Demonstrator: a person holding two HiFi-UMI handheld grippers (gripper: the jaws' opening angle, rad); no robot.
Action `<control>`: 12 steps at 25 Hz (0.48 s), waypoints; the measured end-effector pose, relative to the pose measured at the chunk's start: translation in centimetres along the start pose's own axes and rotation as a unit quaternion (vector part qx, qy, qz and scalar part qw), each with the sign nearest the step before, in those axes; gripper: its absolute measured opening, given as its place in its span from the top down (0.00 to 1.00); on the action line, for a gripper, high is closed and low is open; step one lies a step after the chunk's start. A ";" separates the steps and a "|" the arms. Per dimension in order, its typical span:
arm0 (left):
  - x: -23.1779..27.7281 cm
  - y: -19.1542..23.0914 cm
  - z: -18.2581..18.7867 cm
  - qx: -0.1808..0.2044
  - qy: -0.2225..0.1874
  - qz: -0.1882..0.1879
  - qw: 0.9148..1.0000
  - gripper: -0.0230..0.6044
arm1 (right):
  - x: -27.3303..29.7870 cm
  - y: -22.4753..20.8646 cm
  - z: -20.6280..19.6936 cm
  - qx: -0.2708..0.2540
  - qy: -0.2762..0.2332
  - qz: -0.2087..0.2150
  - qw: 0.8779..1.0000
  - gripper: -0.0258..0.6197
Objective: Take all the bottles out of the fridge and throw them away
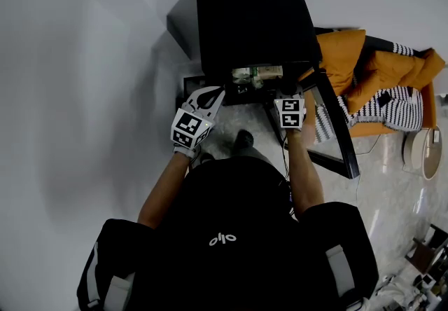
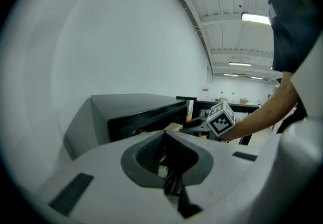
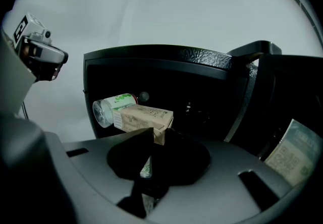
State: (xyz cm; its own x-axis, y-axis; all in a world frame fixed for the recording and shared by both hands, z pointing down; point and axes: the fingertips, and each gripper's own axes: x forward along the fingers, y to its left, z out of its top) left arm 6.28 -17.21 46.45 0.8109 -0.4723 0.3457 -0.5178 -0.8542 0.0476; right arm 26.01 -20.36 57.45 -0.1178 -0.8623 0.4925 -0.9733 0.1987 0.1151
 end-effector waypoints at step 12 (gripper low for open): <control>-0.2 -1.9 0.5 0.008 -0.014 -0.044 0.999 0.96 | -5.8 -0.4 -0.5 0.015 -0.004 -0.051 0.999 0.83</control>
State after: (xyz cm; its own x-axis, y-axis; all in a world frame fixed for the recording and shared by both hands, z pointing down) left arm 7.28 -15.58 45.78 0.8606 -0.4003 0.3148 -0.4395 -0.8961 0.0620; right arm 27.17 -15.15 54.99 -0.0187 -0.8807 0.4734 -0.9857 0.0957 0.1390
